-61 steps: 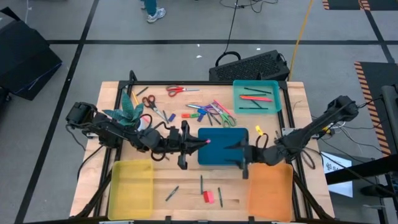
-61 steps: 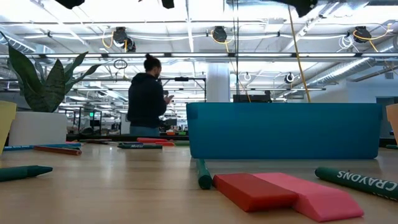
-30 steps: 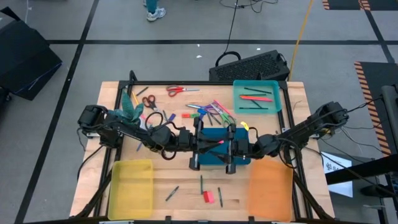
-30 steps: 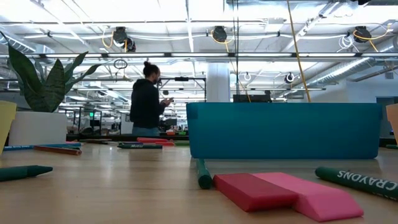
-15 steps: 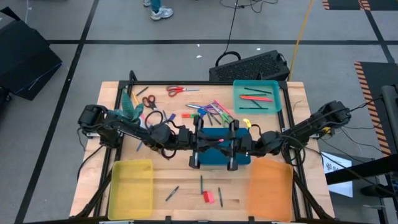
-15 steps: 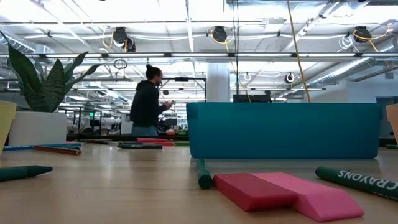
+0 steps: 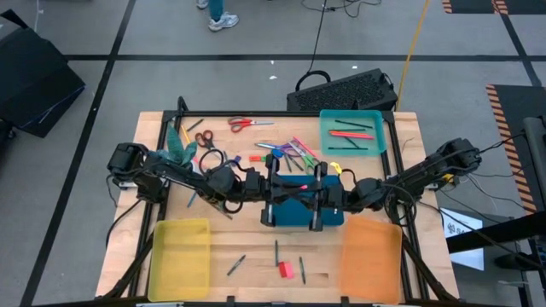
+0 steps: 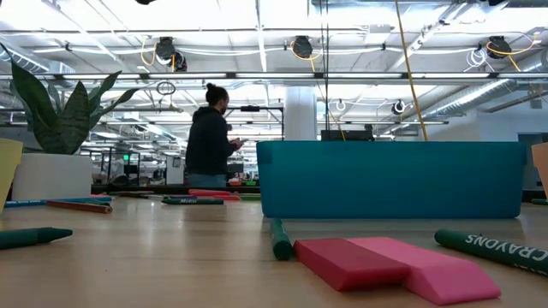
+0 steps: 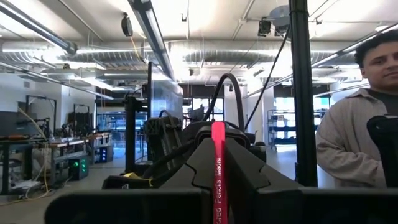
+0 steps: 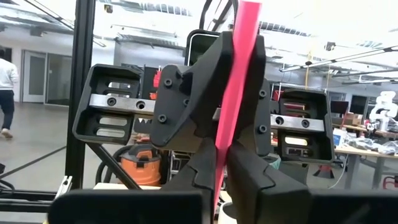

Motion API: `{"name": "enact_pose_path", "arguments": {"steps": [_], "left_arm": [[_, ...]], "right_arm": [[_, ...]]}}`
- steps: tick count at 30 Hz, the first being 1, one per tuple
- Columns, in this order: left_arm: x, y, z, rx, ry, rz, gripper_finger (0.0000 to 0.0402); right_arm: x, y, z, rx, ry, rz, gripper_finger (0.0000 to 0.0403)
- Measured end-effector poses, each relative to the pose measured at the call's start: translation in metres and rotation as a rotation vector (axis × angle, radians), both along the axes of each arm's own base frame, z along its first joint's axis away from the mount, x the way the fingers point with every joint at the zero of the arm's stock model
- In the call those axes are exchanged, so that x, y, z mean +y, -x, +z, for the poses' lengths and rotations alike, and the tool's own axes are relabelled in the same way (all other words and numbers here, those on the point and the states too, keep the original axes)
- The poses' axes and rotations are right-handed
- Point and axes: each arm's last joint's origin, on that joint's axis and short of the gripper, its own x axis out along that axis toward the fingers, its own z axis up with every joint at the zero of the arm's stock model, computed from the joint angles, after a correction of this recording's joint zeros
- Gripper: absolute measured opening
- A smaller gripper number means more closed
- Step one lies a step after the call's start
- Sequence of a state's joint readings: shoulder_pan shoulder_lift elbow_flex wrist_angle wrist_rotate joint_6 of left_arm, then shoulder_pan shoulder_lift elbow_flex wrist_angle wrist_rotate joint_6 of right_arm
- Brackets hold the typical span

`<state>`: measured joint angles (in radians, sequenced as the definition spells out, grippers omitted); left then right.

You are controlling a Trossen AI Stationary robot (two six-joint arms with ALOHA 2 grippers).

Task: Sort crayons/erasers/pens/pencils in bins
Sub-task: Put the pink pencil into the green bin

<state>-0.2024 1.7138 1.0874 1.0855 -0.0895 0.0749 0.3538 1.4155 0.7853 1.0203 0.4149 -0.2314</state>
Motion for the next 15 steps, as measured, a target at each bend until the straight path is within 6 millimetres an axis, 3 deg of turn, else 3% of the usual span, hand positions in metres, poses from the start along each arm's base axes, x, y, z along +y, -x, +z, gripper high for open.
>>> {"name": "enact_pose_path", "arguments": {"steps": [6,15], "left_arm": [[0.0,-0.0009,-0.002,0.025,0.0,0.014,0.004],[-0.0025,0.0017,-0.0004,0.063,-0.051,0.041,0.018]], "right_arm": [[0.0002,-0.0002,-0.001,0.01,0.006,0.0,0.0015],[-0.0003,0.0006,-0.0016,0.034,0.018,-0.006,0.0012]]}}
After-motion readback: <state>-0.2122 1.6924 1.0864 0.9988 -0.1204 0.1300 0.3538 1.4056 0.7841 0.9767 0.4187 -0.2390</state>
